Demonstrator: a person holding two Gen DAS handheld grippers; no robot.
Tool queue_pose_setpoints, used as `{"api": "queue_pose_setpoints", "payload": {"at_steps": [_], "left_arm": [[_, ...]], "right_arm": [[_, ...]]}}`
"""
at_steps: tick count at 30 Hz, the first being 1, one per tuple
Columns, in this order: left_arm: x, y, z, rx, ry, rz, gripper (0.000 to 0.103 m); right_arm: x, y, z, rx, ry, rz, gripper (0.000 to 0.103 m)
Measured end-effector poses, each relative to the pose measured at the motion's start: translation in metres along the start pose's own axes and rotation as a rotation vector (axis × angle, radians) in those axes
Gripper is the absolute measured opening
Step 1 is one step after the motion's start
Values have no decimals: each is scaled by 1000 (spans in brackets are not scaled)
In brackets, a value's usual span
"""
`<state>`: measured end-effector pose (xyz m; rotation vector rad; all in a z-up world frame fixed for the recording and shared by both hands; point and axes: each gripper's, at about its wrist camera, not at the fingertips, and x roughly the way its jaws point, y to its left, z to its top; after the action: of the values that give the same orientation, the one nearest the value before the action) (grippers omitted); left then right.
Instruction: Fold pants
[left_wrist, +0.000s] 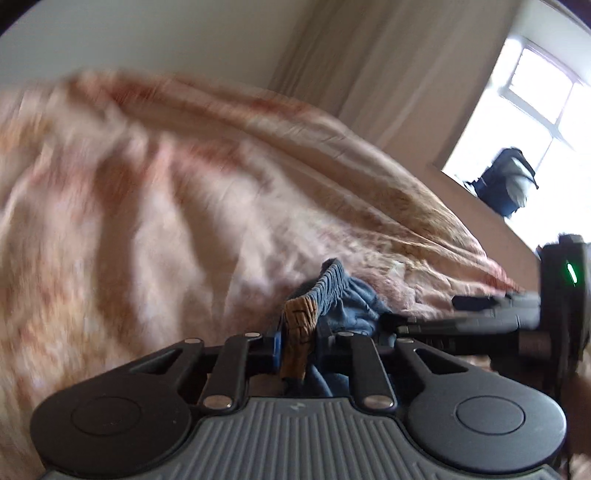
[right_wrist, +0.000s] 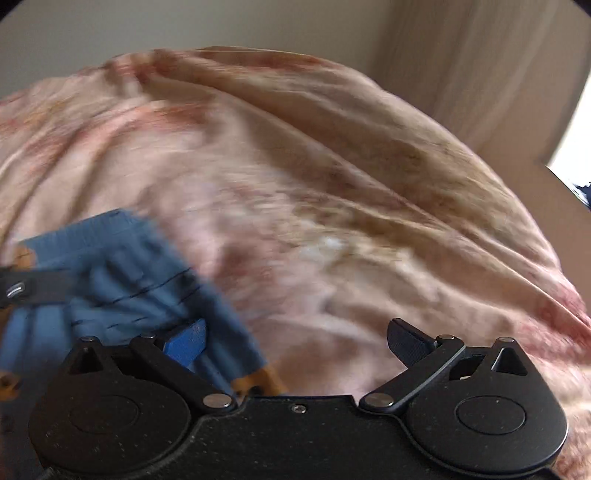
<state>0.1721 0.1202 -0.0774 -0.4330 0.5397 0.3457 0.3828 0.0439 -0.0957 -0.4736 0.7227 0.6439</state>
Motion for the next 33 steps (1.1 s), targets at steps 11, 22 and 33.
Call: {"api": "queue_pose_setpoints", "payload": {"at_steps": [11,22,33], "left_arm": [[-20,-33,-6,184,-119,-16,18],[-14,-26,-6,142,-99,-5,18],[-6,0,-1,-78,21,-41,64]], "right_arm": [[-28,-54,19,102,-13,144,102],[-16,-13,26,28,21,-68,100],[-143,-20,-78,205,-43,-121,102]]}}
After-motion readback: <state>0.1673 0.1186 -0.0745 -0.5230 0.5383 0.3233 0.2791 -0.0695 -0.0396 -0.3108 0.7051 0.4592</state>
